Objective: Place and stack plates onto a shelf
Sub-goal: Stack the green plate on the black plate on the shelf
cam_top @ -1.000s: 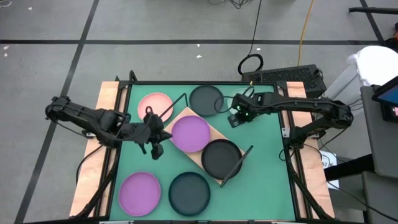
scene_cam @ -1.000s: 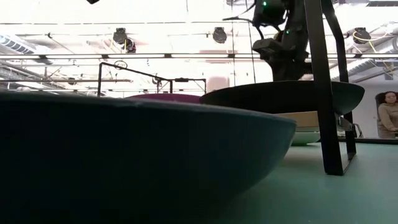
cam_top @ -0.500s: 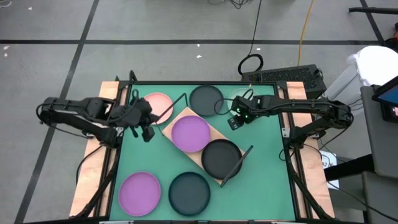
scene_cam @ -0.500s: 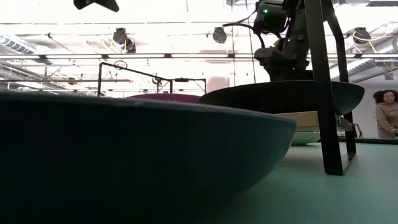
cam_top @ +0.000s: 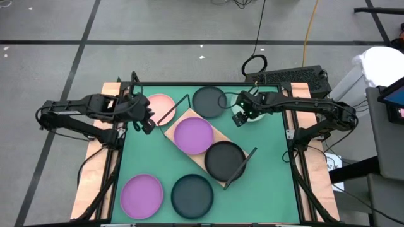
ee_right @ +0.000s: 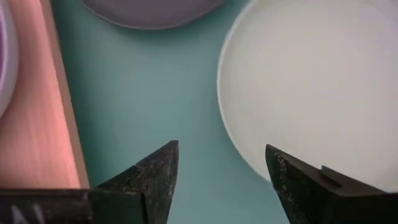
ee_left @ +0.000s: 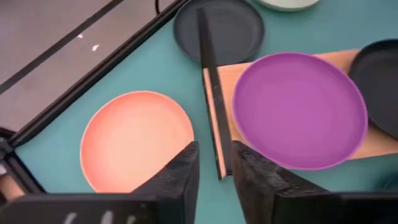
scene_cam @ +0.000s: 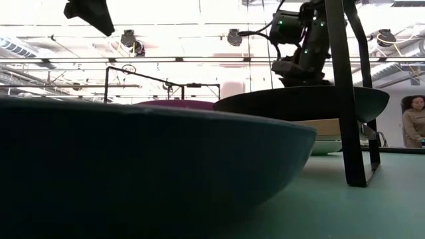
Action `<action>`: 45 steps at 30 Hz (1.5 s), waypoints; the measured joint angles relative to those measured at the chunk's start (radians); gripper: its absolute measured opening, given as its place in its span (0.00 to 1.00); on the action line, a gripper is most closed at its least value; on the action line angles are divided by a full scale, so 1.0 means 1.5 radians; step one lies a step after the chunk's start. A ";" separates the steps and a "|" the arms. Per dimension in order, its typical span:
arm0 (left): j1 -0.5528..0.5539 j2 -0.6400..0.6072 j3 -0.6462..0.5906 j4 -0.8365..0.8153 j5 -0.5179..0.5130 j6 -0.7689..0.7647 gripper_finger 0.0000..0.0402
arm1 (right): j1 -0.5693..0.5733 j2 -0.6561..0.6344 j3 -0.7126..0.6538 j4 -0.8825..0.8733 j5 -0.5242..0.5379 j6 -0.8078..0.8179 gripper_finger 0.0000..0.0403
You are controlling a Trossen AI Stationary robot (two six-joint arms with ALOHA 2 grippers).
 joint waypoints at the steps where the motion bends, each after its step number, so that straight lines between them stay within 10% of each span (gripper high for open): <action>1: 0.001 0.000 0.000 -0.005 0.000 -0.007 0.26 | -0.003 0.000 -0.009 0.019 0.000 -0.008 0.55; 20: -0.013 0.000 -0.030 -0.157 0.011 -0.202 0.29 | -0.007 0.000 -0.122 0.143 -0.004 0.081 0.54; 45: -0.272 0.001 -0.249 0.104 0.403 -0.200 0.29 | 0.000 -0.071 -0.122 0.117 -0.041 0.098 0.54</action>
